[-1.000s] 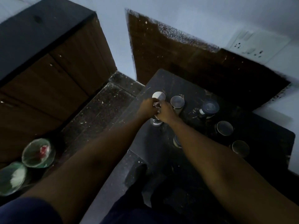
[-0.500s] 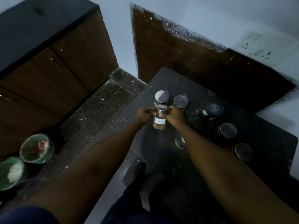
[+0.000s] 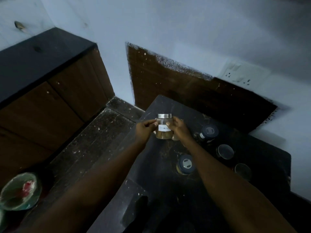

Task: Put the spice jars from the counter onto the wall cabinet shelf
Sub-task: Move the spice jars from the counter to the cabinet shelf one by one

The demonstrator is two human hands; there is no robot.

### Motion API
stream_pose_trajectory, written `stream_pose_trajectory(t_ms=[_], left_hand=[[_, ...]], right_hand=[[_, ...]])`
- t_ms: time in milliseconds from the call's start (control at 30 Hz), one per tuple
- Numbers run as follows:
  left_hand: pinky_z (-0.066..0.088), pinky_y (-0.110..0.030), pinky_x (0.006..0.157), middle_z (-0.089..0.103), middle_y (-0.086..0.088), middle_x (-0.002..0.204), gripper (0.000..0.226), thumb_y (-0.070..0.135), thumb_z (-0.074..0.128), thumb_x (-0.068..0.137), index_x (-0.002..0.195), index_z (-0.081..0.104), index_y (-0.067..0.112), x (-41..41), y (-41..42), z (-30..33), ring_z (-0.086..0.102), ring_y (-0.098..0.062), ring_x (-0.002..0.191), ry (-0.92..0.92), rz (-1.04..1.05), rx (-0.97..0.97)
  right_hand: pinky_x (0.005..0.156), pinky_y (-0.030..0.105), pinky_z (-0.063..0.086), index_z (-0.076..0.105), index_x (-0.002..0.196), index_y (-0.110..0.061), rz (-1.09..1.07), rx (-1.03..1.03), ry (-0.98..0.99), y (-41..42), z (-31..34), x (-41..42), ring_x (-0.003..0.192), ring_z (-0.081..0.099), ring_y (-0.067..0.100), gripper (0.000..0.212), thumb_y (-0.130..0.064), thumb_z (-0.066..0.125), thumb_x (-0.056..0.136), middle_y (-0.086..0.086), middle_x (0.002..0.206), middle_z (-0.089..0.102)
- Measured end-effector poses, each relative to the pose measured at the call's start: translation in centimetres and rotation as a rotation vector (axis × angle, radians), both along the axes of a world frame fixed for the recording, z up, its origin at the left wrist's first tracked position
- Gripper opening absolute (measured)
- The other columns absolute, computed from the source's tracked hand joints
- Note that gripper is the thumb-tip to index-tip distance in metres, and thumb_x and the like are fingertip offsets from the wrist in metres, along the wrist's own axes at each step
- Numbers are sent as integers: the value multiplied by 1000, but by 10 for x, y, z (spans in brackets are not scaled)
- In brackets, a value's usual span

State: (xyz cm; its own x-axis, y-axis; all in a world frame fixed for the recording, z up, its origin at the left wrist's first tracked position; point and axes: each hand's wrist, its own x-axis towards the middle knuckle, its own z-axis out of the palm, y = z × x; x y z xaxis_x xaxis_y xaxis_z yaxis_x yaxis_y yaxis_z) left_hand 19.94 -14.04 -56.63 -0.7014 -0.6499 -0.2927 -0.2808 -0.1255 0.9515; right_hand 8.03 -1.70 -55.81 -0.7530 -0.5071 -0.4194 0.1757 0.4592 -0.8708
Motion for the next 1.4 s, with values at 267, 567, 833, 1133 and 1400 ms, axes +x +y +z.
stream_pose_trajectory(t_ms=[267,567,833,1133,1400], left_hand=[[62,-50,96,80,-3,116,28,17,68,97,124,75,11,-57,-24,117,77,-20,109,347,63,-111],[57,-46,105,77,-4,124,30,16,66,100,129,74,10,-108,-34,292,71,-19,120,737,34,-360],[56,-43,107,75,-3,128,31,17,65,100,130,73,12,-186,-37,422,70,-17,121,823,-73,-348],[58,-46,103,75,-21,120,28,10,68,97,122,73,-1,-293,-45,448,73,-35,112,525,-142,-241],[59,-42,102,77,-19,116,29,12,78,89,114,77,-2,-359,-57,450,74,-33,110,431,-55,-292]], right_hand=[[94,31,60,61,136,-8,-17,-325,339,-14,124,-42,110,71,15,43,-22,70,96,9,129,71],[100,36,56,61,137,-21,-22,-517,833,-18,305,-68,118,68,18,36,-21,60,101,-3,124,73],[104,41,54,57,138,-18,-197,-444,937,-22,432,-129,122,65,20,40,-26,61,99,0,132,68],[109,43,49,48,142,-8,-306,-269,810,-27,441,-219,125,62,27,48,-31,61,101,9,138,61],[112,51,47,51,138,-1,-371,-325,720,-50,439,-284,129,60,34,43,-27,56,104,17,138,60]])
